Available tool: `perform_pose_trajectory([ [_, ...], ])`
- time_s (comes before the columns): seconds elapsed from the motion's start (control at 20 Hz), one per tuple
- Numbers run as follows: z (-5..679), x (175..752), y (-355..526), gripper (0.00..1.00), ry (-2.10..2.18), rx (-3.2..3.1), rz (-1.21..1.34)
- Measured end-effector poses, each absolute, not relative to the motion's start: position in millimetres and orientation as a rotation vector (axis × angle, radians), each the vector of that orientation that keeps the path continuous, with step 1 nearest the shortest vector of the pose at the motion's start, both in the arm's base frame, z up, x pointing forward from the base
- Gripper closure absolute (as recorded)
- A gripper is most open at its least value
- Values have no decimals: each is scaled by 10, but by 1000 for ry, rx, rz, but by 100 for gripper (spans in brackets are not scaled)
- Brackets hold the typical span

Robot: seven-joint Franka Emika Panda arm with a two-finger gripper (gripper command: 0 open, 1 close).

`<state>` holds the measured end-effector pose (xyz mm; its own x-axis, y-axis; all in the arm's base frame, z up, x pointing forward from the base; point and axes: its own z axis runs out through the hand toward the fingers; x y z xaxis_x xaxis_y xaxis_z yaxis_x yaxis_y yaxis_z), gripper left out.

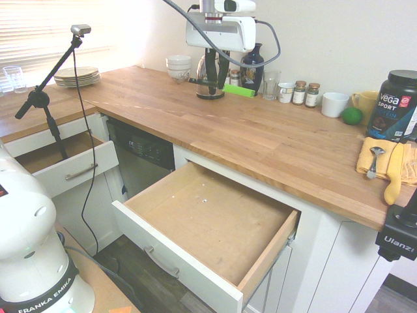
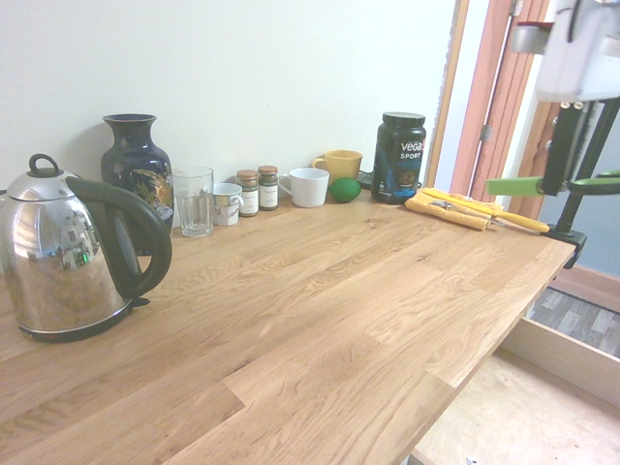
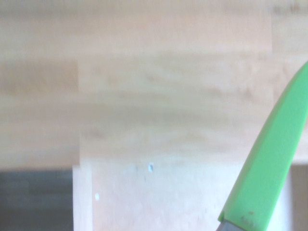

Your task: Put scissor in the drawer

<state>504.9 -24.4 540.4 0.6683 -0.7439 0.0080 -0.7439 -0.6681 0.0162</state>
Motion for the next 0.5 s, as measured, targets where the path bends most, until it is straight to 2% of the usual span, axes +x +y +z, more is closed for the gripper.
perform_pose_trajectory([
  [0.3, 4981, 4293, -332, 100, -1303, 2836, -15],
  [0.5, 4431, 3814, -369, 100, -1316, 2827, -40],
])
